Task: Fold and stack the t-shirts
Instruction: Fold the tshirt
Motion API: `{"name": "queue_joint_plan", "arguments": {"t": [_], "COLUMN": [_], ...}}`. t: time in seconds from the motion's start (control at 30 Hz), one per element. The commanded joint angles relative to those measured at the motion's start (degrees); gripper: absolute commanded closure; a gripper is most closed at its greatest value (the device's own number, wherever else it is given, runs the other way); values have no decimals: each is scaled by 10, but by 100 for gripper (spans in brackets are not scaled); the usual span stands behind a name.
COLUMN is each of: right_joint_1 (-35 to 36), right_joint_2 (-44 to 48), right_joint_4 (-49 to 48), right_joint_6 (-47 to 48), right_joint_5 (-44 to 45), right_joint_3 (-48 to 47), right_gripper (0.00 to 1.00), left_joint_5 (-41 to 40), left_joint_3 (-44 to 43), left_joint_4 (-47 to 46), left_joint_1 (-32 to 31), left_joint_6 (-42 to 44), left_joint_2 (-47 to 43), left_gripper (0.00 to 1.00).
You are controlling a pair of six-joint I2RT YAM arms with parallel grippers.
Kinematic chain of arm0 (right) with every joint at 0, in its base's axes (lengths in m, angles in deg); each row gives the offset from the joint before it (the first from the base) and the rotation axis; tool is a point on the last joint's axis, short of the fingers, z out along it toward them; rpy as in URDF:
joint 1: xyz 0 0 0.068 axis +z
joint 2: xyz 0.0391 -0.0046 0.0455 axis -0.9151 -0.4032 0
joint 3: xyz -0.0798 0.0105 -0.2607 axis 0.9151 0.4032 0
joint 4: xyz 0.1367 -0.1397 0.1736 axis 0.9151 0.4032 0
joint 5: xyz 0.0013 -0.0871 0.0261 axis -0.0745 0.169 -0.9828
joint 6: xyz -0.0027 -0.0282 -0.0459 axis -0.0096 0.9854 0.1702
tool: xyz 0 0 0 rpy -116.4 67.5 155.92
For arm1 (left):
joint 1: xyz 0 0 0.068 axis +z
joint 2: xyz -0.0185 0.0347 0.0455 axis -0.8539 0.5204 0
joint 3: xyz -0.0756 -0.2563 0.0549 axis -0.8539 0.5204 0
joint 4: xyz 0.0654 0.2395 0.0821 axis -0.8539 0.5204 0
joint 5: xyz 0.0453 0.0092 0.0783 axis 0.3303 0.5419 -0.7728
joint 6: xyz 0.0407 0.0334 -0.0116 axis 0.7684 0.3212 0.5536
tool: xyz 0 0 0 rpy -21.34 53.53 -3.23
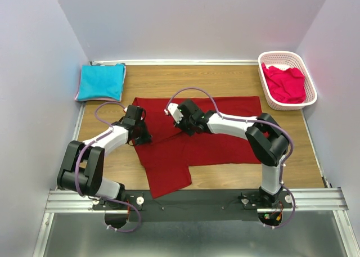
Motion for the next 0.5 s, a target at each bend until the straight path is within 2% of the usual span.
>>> {"name": "queue_joint_plan", "arguments": {"t": [0.0,0.07,0.2,0.27,0.3,0.37,0.47], "right_joint_1": [-2,-3,-17,-33,-57,-87,-172], "right_joint_2": [22,37,70,104,113,134,122], "right_joint_4": [28,39,49,51,51,50,50], "right_joint_6": [-7,-9,-20,-34,-41,-67,-133], "right_joint_5": [-19,-15,-5,-19,-25,-29,-29], "right_joint_3": [-3,0,20,30,32,33,16], "right_gripper": [66,59,55,52,51,41,33], "left_joint_5": [-3,-11,-34,-56,-57,-87,-105], "left_joint_3": [6,-3,-28,-44,-53,-83,-131], "left_joint_4": [9,24,57,68,69,60,42], "left_joint_1": [-2,-2,-1,0,6,12,27], "left_joint_6": [-1,-1,3,6,8,20,41], "left_joint_2": [-8,-26,-69,-91,-95,-96,-53], "left_gripper": [89,79,61,49,46,41,44]}}
